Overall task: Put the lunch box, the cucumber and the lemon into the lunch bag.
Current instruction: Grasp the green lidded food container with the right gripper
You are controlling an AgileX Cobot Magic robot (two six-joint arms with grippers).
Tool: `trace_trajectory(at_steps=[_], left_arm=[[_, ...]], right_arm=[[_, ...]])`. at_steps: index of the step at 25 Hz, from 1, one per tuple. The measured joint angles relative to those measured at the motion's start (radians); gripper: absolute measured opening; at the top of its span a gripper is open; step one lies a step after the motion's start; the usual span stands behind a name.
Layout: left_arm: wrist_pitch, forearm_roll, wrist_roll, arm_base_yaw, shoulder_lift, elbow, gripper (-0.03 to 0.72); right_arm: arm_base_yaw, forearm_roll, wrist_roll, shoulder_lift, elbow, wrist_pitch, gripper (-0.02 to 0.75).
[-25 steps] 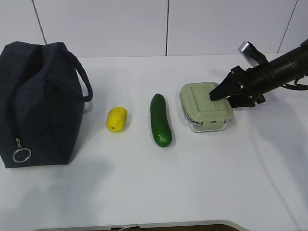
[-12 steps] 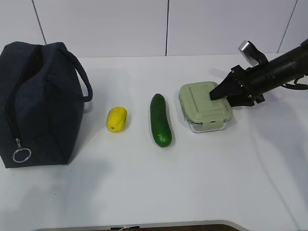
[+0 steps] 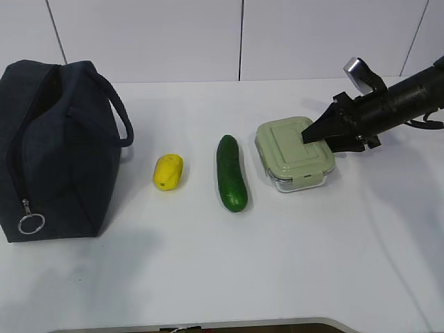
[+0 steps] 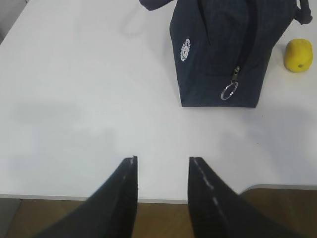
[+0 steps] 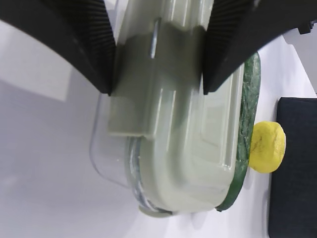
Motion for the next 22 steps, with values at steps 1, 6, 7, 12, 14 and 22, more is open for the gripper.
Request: trace_trajectory(at_steps=[1, 6, 7, 12, 14, 22], left_arm=[[0.0, 0.0, 0.0, 0.0, 0.0, 0.0, 0.242], [0.0, 0.0, 0.0, 0.0, 0.0, 0.0, 0.242], [0.0, 0.0, 0.0, 0.0, 0.0, 0.0, 0.242], [0.0, 0.0, 0.0, 0.0, 0.0, 0.0, 0.242], [0.0, 0.0, 0.0, 0.0, 0.0, 0.0, 0.242], [0.0, 0.0, 0.0, 0.0, 0.0, 0.0, 0.242]], right_arm=[[0.0, 0.002, 0.0, 0.0, 0.0, 0.0, 0.418], [0.0, 0.002, 0.002, 0.0, 0.0, 0.0, 0.416], [0.0, 0.002, 0.003, 0.0, 0.0, 0.0, 0.416], [0.0, 0.004, 0.012, 0.0, 0.0, 0.0, 0.393], [0.0, 0.004, 0.013, 0.0, 0.0, 0.002, 0.385], [0.0, 0.006, 0.048, 0.0, 0.0, 0.002, 0.382]])
